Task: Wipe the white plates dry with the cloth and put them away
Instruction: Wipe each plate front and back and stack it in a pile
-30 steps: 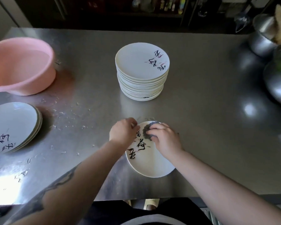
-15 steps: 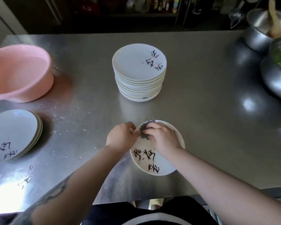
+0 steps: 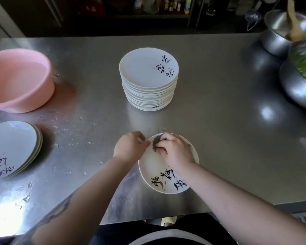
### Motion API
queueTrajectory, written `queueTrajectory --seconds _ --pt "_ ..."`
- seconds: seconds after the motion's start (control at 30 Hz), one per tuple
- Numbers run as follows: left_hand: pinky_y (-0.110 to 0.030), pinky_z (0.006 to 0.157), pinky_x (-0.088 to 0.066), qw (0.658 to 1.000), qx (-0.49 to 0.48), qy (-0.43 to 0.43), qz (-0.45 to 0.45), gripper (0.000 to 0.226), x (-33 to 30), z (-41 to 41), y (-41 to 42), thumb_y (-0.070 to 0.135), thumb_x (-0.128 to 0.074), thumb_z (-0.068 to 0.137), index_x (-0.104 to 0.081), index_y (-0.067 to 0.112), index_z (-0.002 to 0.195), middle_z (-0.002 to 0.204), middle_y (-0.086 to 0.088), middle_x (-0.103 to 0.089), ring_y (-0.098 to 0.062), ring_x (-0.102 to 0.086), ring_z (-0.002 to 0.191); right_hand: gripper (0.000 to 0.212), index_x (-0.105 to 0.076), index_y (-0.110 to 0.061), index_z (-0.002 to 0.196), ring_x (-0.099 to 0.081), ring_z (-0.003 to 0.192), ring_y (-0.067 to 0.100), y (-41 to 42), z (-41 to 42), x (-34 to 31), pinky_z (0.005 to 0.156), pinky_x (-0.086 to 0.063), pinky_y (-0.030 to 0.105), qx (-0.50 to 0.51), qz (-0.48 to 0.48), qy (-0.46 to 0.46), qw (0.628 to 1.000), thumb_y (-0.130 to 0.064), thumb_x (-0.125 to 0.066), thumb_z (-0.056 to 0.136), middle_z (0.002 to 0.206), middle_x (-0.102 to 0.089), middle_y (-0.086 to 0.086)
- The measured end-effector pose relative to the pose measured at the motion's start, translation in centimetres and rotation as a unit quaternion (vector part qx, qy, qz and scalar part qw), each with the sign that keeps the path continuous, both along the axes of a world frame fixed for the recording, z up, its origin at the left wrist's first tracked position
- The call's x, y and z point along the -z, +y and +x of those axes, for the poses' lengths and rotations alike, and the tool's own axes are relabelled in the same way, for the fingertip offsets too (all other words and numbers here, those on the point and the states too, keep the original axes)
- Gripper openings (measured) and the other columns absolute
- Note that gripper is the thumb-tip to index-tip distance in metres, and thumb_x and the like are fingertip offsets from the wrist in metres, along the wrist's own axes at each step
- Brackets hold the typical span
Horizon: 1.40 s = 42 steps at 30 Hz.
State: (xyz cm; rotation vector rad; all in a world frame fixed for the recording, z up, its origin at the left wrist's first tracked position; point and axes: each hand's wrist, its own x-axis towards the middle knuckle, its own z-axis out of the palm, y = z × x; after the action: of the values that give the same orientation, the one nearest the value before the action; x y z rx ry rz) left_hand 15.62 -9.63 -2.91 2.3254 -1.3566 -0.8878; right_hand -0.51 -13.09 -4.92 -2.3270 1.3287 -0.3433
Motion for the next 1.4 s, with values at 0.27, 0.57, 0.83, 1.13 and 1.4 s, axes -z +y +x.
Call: queueTrajectory --seconds 0.27,0.57,0.83,1.13,1.4 --pt "-0.039 0.066 -0.057 0.995 -0.087 0.054 -0.006 0.02 0.7 0.9 1.1 0.017 -0.064 0.085 -0.062 0.007 0.068 0.063 -0.011 -0.067 -0.031 -0.068 0.067 0.013 -0.076 -0.022 0.094 -0.051 0.11 0.015 -2.6 -2.5 -1.0 0.064 -0.027 0.021 0.03 -0.039 0.056 0.997 -0.018 -0.066 0.087 0.107 -0.064 -0.011" --pt "-0.028 0.065 -0.044 0.999 -0.022 -0.035 0.024 0.025 -0.1 0.7 -0.5 0.044 -0.065 0.084 -0.061 0.02 0.091 0.084 0.003 -0.062 -0.025 -0.064 0.084 0.017 -0.077 -0.016 0.099 -0.052 0.112 0.02 -2.2 -0.3 -0.6 0.082 -0.044 0.027 -0.049 0.017 -0.002 0.999 -0.012 -0.067 0.085 0.113 -0.067 -0.005" --pt "-0.026 0.049 -0.05 0.991 -0.117 0.065 0.008 0.022 1.2 0.7 0.1 0.023 -0.065 0.085 -0.055 0.012 0.069 0.057 -0.007 -0.063 -0.027 -0.063 0.045 0.016 -0.077 -0.02 0.091 -0.047 0.103 0.013 -3.8 -3.2 -1.3 0.063 -0.025 0.011 -0.03 0.005 0.065 0.997 -0.012 -0.065 0.086 0.106 -0.067 -0.011" --pt "-0.041 0.064 -0.058 0.99 -0.132 0.056 -0.007 0.02 1.4 -0.6 0.8 0.021 -0.06 0.086 -0.054 0.009 0.072 0.071 -0.014 -0.066 -0.035 -0.067 0.065 0.017 -0.078 -0.026 0.092 -0.056 0.104 0.014 5.2 -5.1 -1.7 0.087 -0.045 0.026 0.024 0.097 0.006 0.995 -0.016 -0.069 0.081 0.104 -0.068 -0.013" --pt "-0.036 0.054 -0.054 0.989 -0.139 0.055 -0.011 0.022 1.2 -0.3 1.2 0.017 -0.06 0.085 -0.05 0.009 0.067 0.066 -0.017 -0.066 -0.033 -0.065 0.054 0.018 -0.077 -0.024 0.098 -0.06 0.103 0.011 5.4 0.1 -1.9 0.093 -0.042 0.024 -0.042 0.19 -0.069 0.978 -0.019 -0.071 0.081 0.105 -0.07 -0.009"
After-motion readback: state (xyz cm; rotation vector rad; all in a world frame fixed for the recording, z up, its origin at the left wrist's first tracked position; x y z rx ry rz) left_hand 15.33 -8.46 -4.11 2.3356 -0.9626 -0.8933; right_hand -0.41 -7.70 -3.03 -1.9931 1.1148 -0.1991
